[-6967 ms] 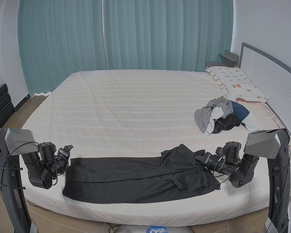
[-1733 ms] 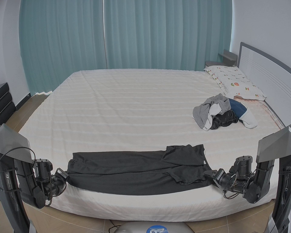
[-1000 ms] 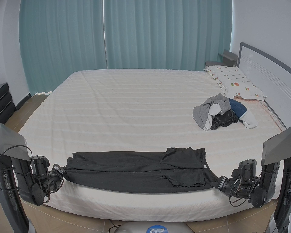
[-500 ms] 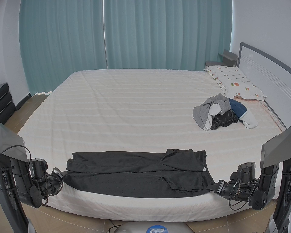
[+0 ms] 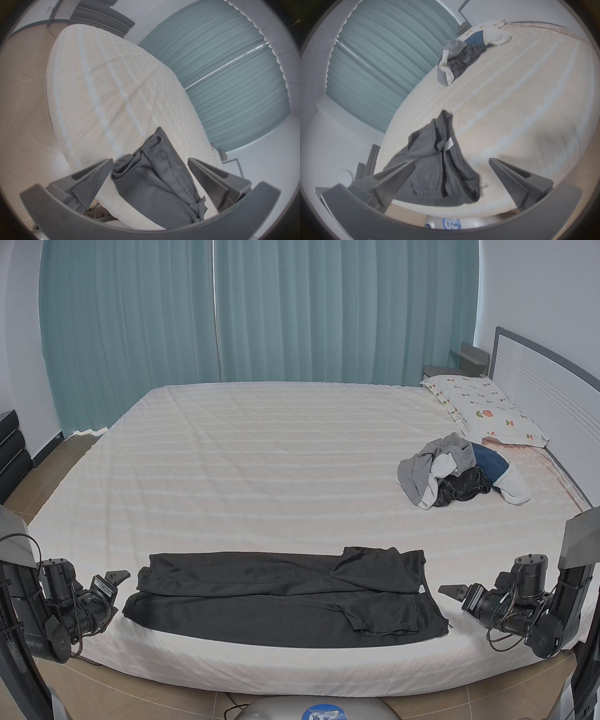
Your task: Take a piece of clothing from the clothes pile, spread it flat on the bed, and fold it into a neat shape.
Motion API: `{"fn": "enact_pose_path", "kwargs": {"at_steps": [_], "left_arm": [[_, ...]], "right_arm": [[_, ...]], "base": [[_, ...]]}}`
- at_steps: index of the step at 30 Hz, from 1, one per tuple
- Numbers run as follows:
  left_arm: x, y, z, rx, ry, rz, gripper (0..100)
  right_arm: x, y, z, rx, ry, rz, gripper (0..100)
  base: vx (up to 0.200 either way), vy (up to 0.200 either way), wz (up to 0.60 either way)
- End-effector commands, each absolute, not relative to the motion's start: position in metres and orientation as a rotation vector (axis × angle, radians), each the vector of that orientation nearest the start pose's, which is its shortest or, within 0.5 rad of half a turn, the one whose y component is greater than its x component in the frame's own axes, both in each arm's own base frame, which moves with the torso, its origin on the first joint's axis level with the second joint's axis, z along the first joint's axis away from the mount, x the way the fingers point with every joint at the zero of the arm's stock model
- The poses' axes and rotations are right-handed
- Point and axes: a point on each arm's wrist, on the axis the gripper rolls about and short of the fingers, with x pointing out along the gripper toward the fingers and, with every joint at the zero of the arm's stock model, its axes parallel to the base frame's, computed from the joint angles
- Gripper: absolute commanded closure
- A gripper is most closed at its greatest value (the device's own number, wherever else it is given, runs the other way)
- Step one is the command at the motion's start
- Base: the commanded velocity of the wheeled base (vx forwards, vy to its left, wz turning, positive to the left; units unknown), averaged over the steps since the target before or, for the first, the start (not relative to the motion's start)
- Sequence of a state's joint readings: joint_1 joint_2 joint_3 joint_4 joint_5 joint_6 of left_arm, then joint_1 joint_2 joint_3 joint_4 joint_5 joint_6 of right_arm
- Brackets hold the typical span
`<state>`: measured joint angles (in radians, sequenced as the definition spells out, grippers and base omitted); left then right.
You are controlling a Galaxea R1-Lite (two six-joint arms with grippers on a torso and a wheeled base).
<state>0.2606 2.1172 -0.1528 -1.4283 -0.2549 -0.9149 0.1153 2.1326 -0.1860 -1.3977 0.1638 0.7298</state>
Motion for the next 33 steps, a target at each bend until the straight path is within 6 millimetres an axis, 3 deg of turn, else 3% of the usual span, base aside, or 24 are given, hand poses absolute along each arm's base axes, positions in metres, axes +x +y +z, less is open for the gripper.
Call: {"fn": "enact_pose_path", "kwargs": {"at_steps": [1, 4, 8, 11, 20, 26, 33], "left_arm": [[0.239, 0.068, 0.027, -1.032, 0.418, 0.235, 0], [0.246, 0.072, 0.024, -1.034, 0.410, 0.240, 0], [0.247, 0.075, 0.021, -1.037, 0.411, 0.250, 0], [0.247, 0.079, 0.018, -1.051, 0.413, 0.266, 0], [0.253, 0.081, 0.007, -1.056, 0.436, 0.277, 0], [0.254, 0.079, 0.008, -1.055, 0.436, 0.267, 0], [0.262, 0.043, 0.030, -1.013, 0.423, 0.127, 0]], "right_arm": [[0.265, 0.015, 0.015, 0.755, 0.556, 0.030, 0], [0.270, 0.008, 0.012, 0.796, 0.555, 0.037, 0], [0.284, -0.001, 0.012, 0.978, 0.537, 0.026, 0], [0.285, -0.003, 0.014, 1.045, 0.540, 0.041, 0], [0.283, 0.001, 0.011, 1.094, 0.591, 0.088, 0], [0.283, 0.007, 0.010, 1.088, 0.587, 0.110, 0], [0.272, 0.023, 0.014, 1.062, 0.584, 0.170, 0]], "base": [[0.000, 0.000, 0.00], [0.000, 0.000, 0.00], [0.000, 0.000, 0.00], [0.000, 0.200, 0.00], [0.000, 0.200, 0.00], [0.000, 0.000, 0.00], [0.000, 0.000, 0.00]]}}
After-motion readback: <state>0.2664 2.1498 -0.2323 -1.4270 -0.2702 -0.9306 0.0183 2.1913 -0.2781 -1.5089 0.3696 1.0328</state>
